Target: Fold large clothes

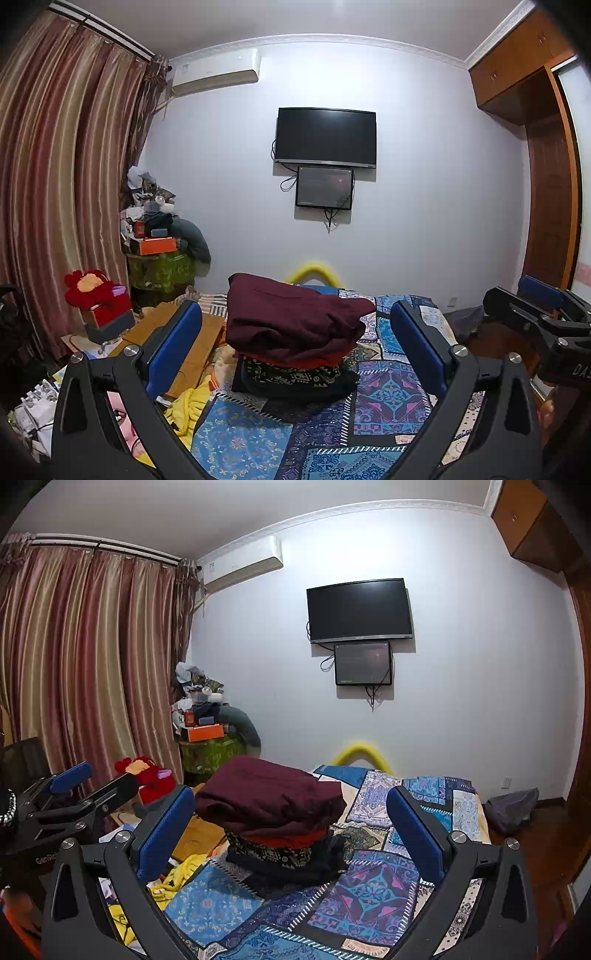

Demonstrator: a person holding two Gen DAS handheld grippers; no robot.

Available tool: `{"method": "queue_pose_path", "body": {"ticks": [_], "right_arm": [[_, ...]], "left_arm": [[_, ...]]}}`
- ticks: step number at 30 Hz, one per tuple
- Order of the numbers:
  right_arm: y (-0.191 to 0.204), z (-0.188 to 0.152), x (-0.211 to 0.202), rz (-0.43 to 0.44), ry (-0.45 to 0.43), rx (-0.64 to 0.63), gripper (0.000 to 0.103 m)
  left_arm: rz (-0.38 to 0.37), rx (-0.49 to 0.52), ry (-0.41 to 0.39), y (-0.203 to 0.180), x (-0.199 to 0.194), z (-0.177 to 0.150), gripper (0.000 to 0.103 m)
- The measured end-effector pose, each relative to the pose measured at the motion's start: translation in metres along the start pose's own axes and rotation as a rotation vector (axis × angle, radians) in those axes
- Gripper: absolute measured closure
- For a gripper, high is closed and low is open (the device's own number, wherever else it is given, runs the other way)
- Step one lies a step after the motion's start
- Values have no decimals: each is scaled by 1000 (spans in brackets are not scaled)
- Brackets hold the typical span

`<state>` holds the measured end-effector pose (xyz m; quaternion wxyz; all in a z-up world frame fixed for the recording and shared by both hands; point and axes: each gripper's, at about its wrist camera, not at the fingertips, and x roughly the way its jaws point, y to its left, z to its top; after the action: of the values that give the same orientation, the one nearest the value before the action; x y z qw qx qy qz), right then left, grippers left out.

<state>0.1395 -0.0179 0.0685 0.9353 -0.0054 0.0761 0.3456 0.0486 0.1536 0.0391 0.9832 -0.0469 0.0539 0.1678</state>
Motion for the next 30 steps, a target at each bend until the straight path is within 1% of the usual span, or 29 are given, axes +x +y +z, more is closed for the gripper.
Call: {"method": "queue_pose_path", "body": {"ticks": [15, 30], "right_arm": [[-3, 0, 1, -5, 8, 4, 0], [-4, 0, 2, -17, 9, 2, 0]], "left_arm": [[-29, -7, 22, 1, 5, 2, 1], [-39, -5, 20, -3, 3, 1, 1]]}}
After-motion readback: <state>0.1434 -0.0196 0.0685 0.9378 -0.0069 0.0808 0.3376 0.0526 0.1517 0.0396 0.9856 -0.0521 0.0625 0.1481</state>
